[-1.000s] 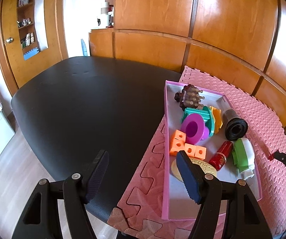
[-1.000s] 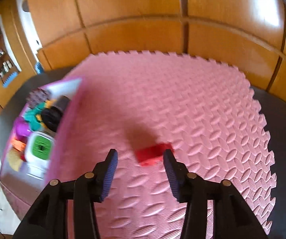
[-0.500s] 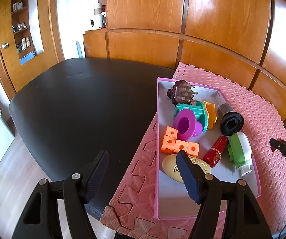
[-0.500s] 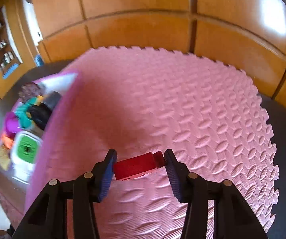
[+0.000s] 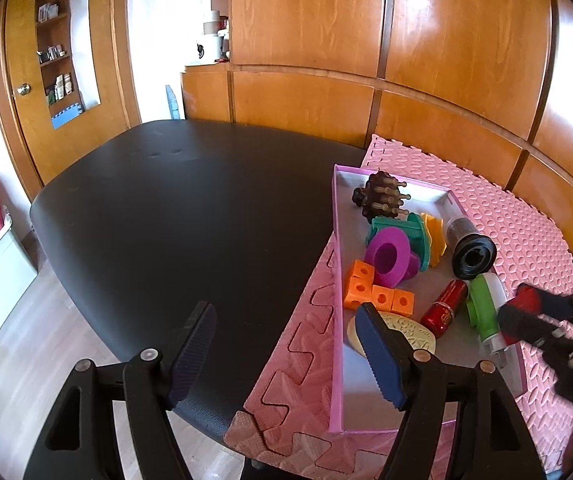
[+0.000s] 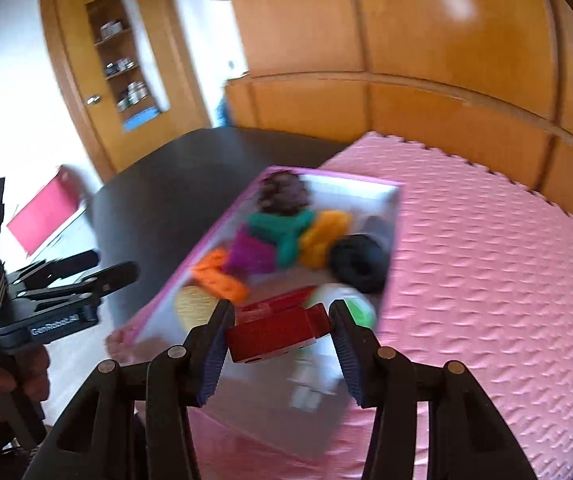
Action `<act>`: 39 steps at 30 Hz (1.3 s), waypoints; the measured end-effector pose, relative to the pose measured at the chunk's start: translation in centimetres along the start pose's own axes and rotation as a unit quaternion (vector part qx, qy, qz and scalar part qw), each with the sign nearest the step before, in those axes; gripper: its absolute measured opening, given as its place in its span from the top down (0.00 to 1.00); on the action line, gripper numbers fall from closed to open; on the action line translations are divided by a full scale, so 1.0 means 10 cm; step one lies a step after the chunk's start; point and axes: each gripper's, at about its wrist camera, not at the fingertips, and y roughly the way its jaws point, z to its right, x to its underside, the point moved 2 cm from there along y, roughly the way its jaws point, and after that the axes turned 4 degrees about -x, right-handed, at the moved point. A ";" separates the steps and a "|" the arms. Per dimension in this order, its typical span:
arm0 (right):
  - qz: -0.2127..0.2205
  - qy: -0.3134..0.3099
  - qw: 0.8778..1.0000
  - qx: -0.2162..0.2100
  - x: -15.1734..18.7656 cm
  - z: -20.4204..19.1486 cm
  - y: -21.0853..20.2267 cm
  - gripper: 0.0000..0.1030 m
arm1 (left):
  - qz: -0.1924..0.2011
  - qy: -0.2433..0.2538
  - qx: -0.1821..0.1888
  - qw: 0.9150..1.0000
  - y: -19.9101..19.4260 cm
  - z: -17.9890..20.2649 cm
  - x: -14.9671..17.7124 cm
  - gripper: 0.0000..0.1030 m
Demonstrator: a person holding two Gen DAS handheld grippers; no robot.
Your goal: Organize rigid objects
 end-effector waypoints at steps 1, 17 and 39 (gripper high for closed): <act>-0.009 -0.004 1.000 -0.003 0.00 -0.06 0.08 0.52 | 0.000 0.000 0.000 1.000 -0.01 -0.01 0.01 0.29; -0.051 0.008 0.999 0.009 0.08 -0.18 0.51 0.50 | -0.002 -0.005 -0.007 1.000 0.00 -0.08 0.04 0.20; 0.038 0.087 0.986 0.140 0.21 -0.03 -0.05 0.45 | 0.031 0.017 0.010 0.999 -0.40 0.25 0.18 0.00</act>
